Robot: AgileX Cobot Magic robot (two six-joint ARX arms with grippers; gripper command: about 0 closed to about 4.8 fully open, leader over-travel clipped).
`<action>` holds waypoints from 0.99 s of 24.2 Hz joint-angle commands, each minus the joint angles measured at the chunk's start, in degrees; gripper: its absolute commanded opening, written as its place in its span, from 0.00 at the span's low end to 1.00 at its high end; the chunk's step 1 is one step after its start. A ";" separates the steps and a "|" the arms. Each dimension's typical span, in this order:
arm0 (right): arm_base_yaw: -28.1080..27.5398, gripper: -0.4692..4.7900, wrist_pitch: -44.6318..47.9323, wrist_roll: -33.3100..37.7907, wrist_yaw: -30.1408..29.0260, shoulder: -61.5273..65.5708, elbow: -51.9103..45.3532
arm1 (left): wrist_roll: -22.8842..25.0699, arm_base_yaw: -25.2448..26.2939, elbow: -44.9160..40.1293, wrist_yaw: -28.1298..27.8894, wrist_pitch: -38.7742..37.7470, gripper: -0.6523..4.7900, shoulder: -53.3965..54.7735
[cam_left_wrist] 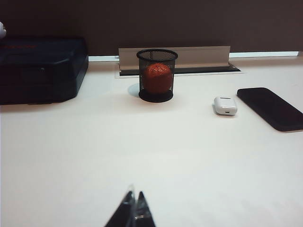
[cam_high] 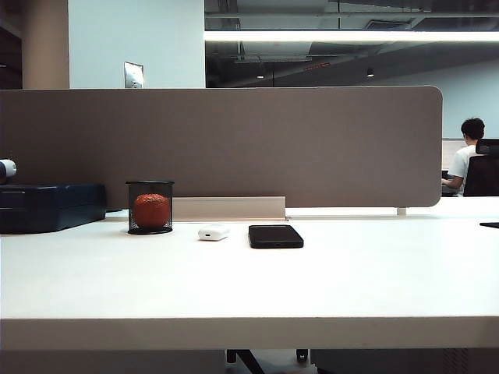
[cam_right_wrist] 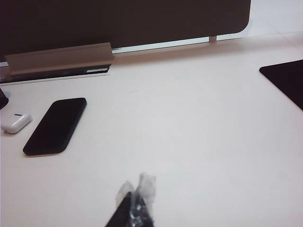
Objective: Find the wireless headphone case on the desktop and place it on the left side of the phone.
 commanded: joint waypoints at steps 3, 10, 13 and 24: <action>0.00 0.07 1.31 -1.14 -0.13 -7.65 -4.68 | 0.00 0.11 0.11 -0.09 0.31 0.11 0.04; 0.02 0.07 1.09 -2.05 -0.11 -12.61 -7.45 | 0.00 0.11 0.11 -0.09 0.33 0.11 0.07; 0.02 0.07 1.14 -5.18 -0.35 -14.67 -8.74 | 0.00 0.11 0.11 -0.04 0.33 0.11 0.04; 0.04 0.07 -1.62 -7.80 -0.33 -24.26 -13.16 | 0.00 0.11 0.11 0.00 0.31 0.11 0.07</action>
